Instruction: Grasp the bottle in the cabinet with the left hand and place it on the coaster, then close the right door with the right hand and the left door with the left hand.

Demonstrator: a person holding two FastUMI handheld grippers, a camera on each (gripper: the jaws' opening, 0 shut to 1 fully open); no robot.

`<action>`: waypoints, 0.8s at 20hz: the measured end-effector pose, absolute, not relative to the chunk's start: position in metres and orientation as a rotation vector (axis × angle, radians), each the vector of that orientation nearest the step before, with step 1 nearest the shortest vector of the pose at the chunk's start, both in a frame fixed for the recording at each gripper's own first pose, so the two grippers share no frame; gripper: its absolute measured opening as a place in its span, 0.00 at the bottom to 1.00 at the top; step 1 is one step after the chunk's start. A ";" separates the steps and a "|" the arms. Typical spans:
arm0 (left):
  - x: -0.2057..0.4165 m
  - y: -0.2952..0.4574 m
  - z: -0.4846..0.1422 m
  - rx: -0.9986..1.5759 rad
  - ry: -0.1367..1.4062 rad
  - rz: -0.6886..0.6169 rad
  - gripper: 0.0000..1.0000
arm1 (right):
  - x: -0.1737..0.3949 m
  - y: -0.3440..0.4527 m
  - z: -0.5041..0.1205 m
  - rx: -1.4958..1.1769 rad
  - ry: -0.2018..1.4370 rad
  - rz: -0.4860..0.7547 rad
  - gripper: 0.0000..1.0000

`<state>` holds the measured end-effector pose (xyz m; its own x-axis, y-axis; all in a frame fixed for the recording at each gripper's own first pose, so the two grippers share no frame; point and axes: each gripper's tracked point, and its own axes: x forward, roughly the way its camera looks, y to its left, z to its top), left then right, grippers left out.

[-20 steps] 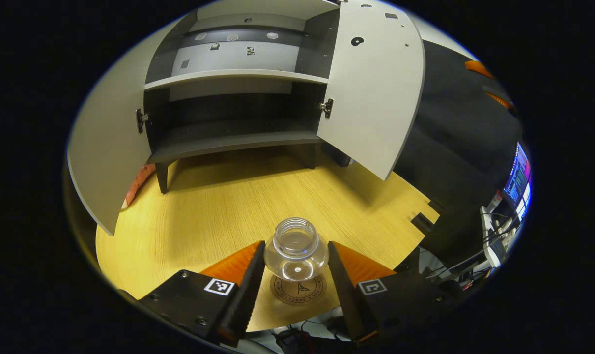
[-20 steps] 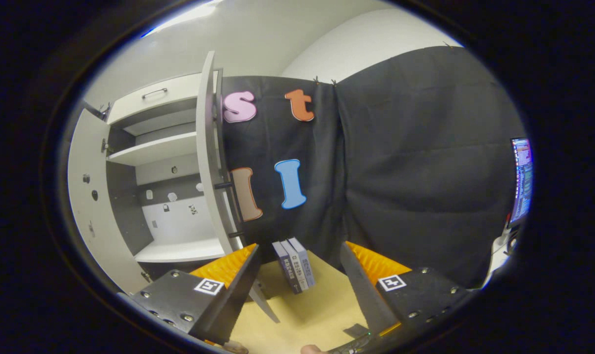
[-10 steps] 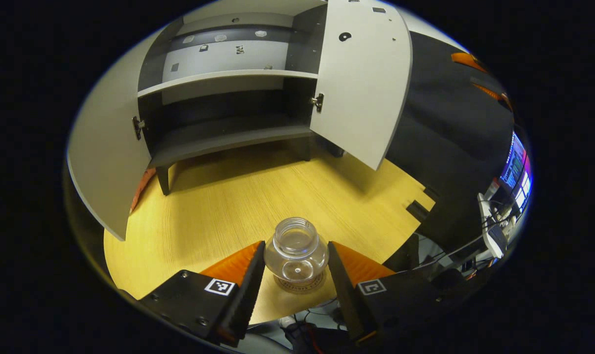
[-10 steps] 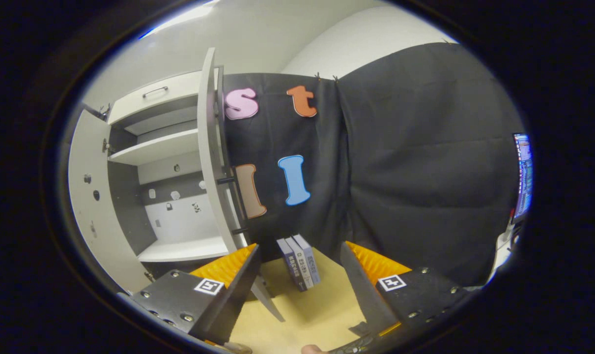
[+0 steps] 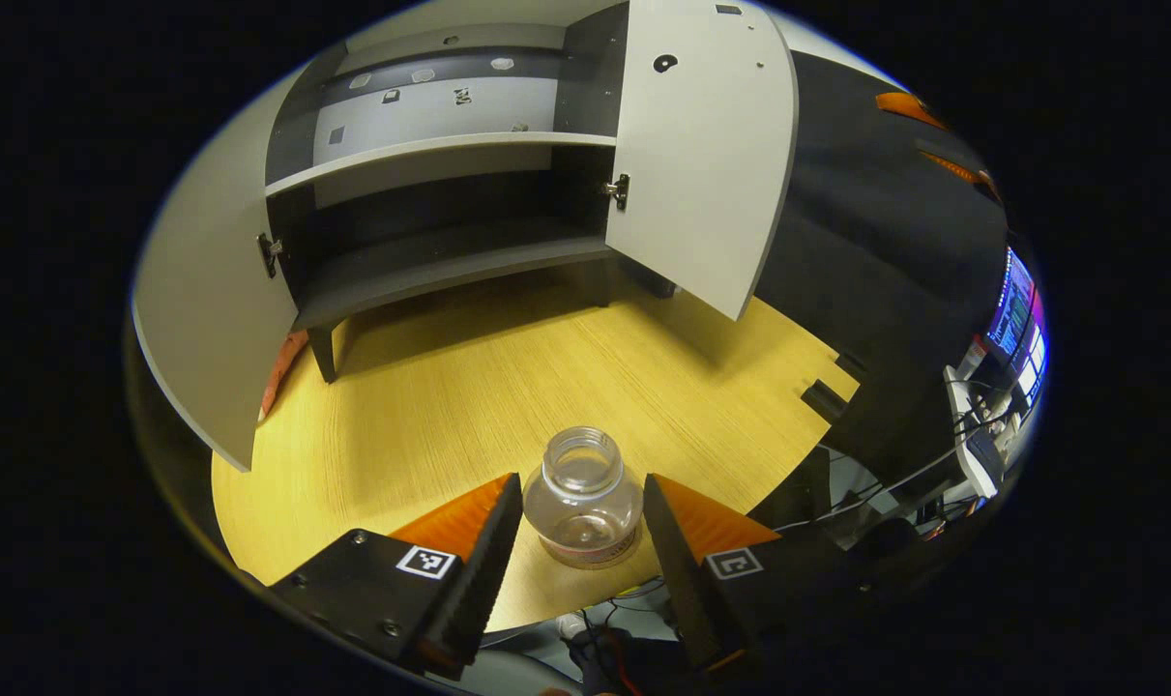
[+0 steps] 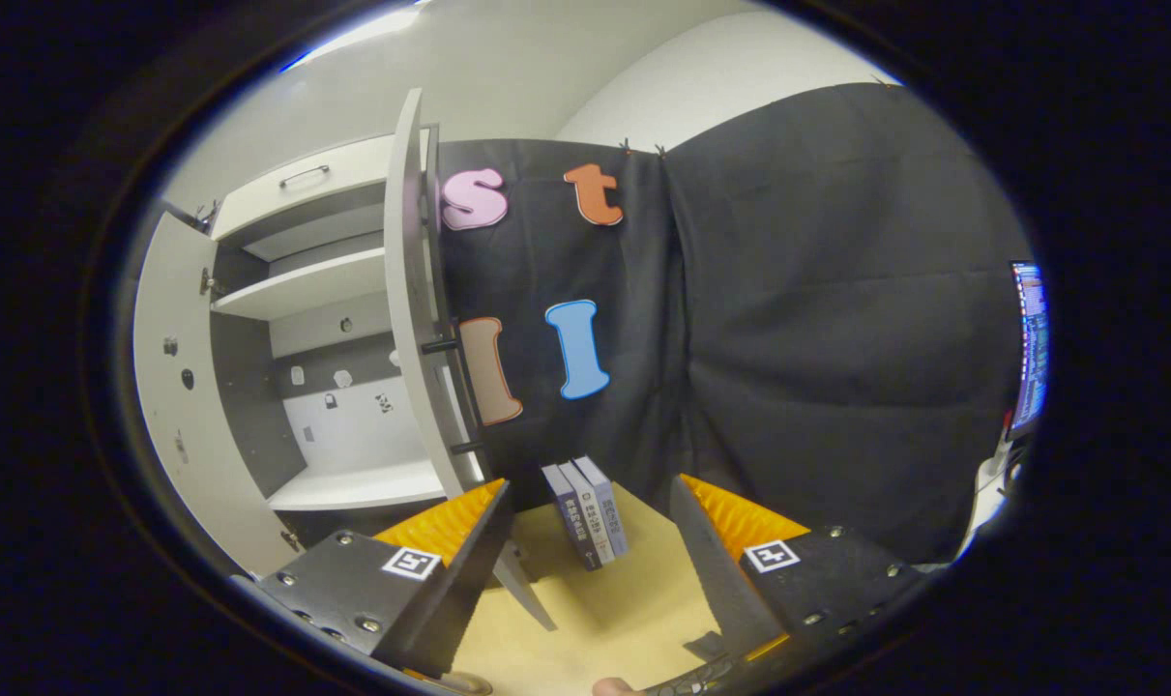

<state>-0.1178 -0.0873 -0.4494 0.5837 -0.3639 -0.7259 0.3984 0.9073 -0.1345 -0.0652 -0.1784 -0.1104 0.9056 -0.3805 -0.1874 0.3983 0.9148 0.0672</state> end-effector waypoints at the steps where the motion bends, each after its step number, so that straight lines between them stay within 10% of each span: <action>1: -0.118 -0.087 -0.449 0.047 0.841 -0.444 0.79 | -0.065 -0.178 -0.111 0.108 0.175 -0.401 0.98; 16: -0.082 -0.073 -0.332 -0.020 0.595 -0.350 0.80 | -0.044 -0.147 -0.115 0.080 0.196 -0.297 0.98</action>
<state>-0.0817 -0.0725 -0.3315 0.7707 -0.3289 -0.5458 0.3175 0.9408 -0.1186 -0.0445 -0.1473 -0.1149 0.9374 -0.2828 -0.2033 0.2984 0.9531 0.0499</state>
